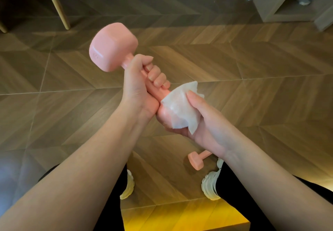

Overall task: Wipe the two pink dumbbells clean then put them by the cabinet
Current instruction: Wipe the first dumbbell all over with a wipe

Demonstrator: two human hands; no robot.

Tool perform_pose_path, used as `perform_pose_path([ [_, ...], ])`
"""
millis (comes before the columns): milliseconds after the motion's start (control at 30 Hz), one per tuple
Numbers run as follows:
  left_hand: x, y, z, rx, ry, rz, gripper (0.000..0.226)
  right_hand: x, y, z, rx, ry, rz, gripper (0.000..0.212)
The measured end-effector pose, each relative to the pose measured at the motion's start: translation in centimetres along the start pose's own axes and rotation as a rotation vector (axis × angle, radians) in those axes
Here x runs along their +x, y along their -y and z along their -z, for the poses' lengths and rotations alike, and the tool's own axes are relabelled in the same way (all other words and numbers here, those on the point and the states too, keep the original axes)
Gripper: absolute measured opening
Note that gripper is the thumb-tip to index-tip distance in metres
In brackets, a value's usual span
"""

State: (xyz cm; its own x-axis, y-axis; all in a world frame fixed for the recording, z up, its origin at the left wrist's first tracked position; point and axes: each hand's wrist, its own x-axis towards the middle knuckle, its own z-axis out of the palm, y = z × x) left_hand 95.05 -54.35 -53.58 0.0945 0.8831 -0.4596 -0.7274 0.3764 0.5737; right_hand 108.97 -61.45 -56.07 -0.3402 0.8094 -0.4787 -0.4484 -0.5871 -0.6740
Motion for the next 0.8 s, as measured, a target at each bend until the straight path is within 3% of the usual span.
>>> perform_pose_path([
  [67,0.1,-0.2,0.1,-0.013,0.005,-0.014,0.037,-0.2,0.0,0.2,0.073,0.037,0.011,0.046],
  [133,0.1,-0.1,0.3,-0.013,0.013,-0.019,0.036,-0.1,-0.1,0.2,0.081,0.037,0.012,0.054],
  [333,-0.3,0.6,0.1,0.019,0.033,0.013,0.043,0.2,-0.4,-0.7,-0.098,-0.071,0.007,0.060],
  [567,0.3,0.2,0.0,-0.029,0.009,-0.003,0.038,0.0,0.0,0.2,0.045,-0.016,0.021,0.052],
  [800,-0.1,0.8,0.1,-0.014,0.013,0.034,0.040,0.2,-0.8,-0.8,-0.101,-0.123,0.035,0.057],
])
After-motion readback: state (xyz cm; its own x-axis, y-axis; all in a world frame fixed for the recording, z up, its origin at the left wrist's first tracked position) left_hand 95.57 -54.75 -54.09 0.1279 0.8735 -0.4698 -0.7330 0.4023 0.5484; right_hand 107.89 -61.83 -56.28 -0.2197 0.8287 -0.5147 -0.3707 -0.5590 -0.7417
